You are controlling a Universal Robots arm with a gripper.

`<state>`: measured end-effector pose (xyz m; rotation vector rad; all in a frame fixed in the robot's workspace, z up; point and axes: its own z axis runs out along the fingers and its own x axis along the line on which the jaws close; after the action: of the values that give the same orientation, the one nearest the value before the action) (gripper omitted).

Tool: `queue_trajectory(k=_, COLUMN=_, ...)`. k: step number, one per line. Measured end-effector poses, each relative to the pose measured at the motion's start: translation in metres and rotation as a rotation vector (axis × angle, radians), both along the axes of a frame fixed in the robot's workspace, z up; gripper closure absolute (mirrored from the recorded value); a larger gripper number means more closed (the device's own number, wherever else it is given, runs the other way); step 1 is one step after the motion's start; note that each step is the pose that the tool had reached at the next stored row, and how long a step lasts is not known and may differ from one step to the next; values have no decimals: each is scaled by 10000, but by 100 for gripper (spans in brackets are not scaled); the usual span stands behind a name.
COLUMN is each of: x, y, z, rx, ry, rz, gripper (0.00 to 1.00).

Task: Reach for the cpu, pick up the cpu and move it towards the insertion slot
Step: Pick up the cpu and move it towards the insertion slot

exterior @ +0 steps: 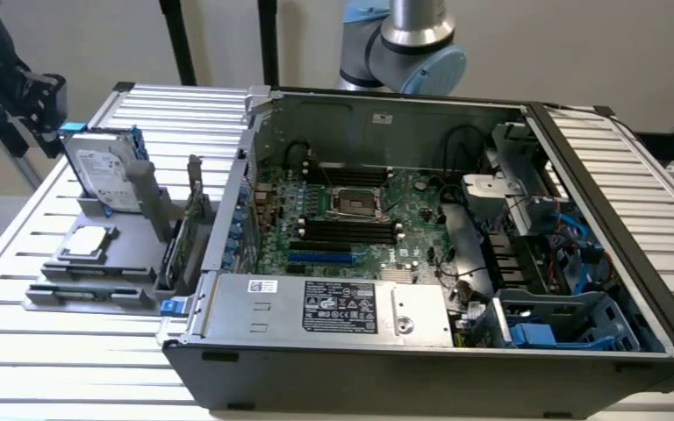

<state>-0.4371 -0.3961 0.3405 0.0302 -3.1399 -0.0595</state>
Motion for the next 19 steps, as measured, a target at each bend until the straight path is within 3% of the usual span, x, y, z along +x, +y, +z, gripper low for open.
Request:
queue_trajectory(k=3, x=-1, y=0, z=-20, rx=-7, ry=-3, rz=-1, gripper=53)
queue_trajectory(k=4, x=0, y=0, z=-36, rx=-9, ry=-2, rz=-1, gripper=46)
queue_trajectory(k=19, x=0, y=-14, z=-309, rx=-10, ry=-2, rz=-1, gripper=46)
